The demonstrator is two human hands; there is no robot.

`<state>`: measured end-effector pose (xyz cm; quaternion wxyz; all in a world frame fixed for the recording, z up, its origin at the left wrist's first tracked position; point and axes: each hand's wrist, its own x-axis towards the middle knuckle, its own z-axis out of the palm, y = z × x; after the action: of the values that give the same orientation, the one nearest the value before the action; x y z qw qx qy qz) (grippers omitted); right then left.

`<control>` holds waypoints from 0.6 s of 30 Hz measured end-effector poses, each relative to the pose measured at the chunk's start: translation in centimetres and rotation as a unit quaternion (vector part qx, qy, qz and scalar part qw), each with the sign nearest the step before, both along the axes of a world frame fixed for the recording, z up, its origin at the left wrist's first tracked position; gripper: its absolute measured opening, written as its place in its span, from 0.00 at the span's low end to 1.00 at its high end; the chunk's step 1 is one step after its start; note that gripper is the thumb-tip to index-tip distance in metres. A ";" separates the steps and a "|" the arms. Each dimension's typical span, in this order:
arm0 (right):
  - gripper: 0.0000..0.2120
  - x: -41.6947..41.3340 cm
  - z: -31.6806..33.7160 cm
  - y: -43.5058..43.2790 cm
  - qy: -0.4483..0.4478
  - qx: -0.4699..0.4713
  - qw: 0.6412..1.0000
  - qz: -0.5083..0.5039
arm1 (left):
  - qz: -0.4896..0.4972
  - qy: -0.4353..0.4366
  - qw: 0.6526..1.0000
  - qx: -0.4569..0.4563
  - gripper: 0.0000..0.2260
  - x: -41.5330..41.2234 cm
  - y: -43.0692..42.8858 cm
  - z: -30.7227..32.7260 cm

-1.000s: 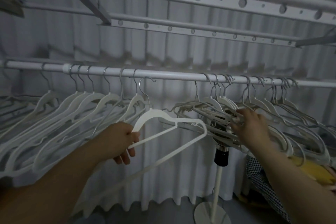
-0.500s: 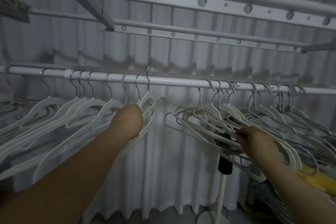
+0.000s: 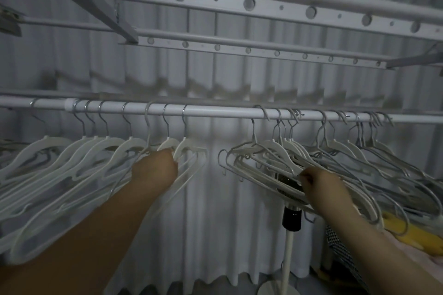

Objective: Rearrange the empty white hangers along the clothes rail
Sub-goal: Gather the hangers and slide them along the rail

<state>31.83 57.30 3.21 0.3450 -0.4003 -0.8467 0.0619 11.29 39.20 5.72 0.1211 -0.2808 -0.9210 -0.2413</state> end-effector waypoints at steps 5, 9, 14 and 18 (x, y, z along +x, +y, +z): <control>0.13 -2.2 1.0 0.3 0.027 -0.018 0.999 0.024 | -0.065 0.091 0.988 0.111 0.14 1.2 -1.1 -0.8; 0.13 -3.8 2.6 0.5 -0.006 -0.026 0.998 0.059 | -0.103 0.100 0.977 0.155 0.13 4.1 -2.5 -1.8; 0.13 -4.7 2.7 0.9 -0.063 -0.054 0.993 0.088 | -0.118 0.069 0.974 0.183 0.11 6.8 -4.1 -4.1; 0.13 -2.4 1.6 0.2 -0.078 -0.083 0.985 0.131 | -0.134 0.018 0.974 0.183 0.09 7.6 -4.9 -5.6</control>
<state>29.43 57.49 4.80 0.2325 -0.3167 -0.9080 0.1453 18.86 34.28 0.15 0.1534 -0.3790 -0.8130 -0.4146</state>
